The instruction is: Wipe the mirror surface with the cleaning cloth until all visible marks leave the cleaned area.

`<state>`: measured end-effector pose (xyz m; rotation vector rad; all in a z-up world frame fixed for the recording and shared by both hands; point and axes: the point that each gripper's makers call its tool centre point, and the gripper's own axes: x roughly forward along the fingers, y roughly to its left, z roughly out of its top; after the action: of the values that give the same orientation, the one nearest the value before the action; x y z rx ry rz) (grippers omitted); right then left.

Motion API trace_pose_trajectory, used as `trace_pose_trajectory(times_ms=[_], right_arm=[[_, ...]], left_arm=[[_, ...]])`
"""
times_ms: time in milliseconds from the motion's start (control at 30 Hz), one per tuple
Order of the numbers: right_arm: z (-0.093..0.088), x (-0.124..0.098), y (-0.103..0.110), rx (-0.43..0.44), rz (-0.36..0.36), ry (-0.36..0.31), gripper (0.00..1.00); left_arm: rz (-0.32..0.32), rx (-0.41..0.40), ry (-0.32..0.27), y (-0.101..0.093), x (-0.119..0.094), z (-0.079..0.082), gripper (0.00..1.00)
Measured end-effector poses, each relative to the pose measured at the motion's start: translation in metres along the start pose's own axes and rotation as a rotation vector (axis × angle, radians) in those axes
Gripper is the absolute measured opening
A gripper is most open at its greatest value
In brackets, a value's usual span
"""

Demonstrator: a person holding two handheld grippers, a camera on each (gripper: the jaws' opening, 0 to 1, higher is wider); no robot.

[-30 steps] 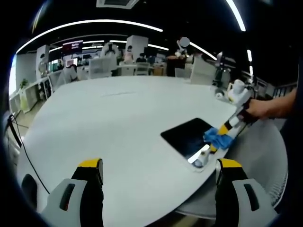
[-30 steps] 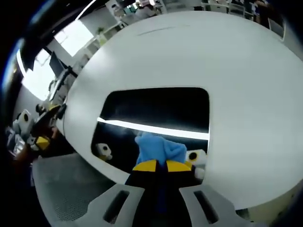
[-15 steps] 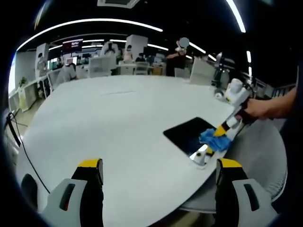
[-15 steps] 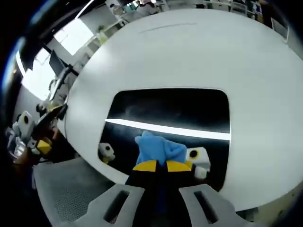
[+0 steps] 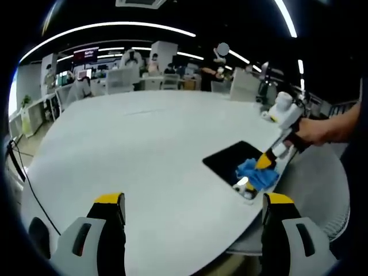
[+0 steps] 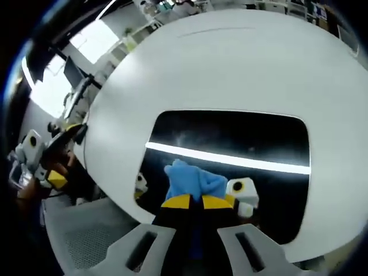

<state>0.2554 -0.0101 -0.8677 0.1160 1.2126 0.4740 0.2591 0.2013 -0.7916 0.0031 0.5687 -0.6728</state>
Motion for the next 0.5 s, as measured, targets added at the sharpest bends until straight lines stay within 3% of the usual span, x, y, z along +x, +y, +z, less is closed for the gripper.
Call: trace_pose_trajectory(times_ms=[500], right_arm=[[0.008, 0.02, 0.044, -0.052, 0.068, 0.013, 0.0]], left_arm=[[0.004, 0.004, 0.012, 0.0, -0.002, -0.004, 1.0]])
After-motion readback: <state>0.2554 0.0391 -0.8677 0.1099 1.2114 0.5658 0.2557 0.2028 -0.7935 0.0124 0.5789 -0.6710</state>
